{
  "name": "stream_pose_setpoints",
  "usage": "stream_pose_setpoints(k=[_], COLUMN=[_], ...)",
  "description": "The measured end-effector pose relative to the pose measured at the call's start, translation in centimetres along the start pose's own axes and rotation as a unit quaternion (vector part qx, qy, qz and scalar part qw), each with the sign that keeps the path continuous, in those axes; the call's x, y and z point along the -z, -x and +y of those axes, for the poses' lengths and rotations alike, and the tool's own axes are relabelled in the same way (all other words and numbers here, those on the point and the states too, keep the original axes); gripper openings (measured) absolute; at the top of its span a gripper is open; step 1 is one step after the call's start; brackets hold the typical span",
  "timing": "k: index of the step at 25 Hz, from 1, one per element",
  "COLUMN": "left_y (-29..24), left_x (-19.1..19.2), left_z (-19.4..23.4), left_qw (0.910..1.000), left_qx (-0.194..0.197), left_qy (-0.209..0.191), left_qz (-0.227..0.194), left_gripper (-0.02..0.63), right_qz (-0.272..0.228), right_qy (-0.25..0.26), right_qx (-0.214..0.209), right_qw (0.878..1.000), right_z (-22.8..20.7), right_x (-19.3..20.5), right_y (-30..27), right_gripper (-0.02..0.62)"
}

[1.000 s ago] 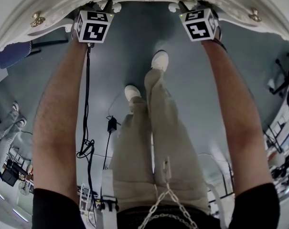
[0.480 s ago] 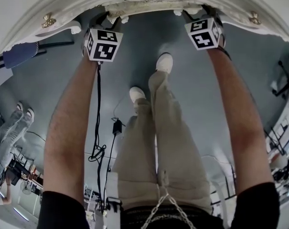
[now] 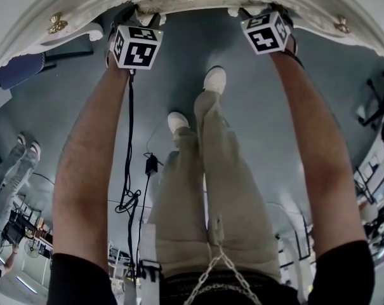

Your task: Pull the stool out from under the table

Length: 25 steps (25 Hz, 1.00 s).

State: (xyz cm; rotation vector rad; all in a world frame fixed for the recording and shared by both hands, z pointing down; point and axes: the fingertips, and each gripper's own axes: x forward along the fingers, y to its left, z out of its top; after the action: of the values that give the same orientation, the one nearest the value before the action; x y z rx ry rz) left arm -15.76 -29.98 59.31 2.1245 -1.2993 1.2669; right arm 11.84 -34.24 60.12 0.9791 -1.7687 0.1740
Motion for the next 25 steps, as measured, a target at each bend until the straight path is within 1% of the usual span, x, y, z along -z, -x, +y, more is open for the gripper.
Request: stream_pose_setpoints(k=[2, 6, 8, 14, 19, 23, 25], left_y=[0.0, 0.5, 0.8, 1.8, 3.1, 4.5, 5.3], left_x=[0.0, 0.1, 0.3, 1.3, 2.9, 4.8, 5.4], left_z=[0.1, -0.1, -0.2, -0.9, -2.5, -3.8, -4.3], left_qw=[1.0000, 0.9997, 0.9995, 0.9993, 0.9994, 0.9991, 0.9991], left_qx=[0.004, 0.016, 0.018, 0.013, 0.014, 0.019, 0.024], left_qy=[0.000, -0.018, -0.022, -0.033, -0.020, -0.024, -0.018], left_qz=[0.005, 0.011, 0.015, 0.015, 0.023, 0.029, 0.031], left_gripper=[0.239, 0.229, 0.222, 0.206, 0.201, 0.199, 0.198], right_qz=[0.002, 0.015, 0.020, 0.026, 0.041, 0.051, 0.058], right_qy=[-0.004, 0.001, 0.003, -0.012, -0.005, -0.013, -0.010], right_qx=[0.008, 0.017, 0.017, 0.019, 0.023, 0.020, 0.024], right_qw=[1.000, 1.000, 1.000, 0.999, 0.999, 0.998, 0.998], right_z=[0.1, 0.5, 1.0, 3.2, 4.4, 6.5, 7.2], right_x=[0.0, 0.6, 1.2, 3.0, 4.5, 6.2, 6.8], right_y=[0.3, 1.0, 1.5, 3.2, 4.7, 5.7, 6.6], right_gripper=[0.318, 0.308, 0.299, 0.287, 0.278, 0.276, 0.273])
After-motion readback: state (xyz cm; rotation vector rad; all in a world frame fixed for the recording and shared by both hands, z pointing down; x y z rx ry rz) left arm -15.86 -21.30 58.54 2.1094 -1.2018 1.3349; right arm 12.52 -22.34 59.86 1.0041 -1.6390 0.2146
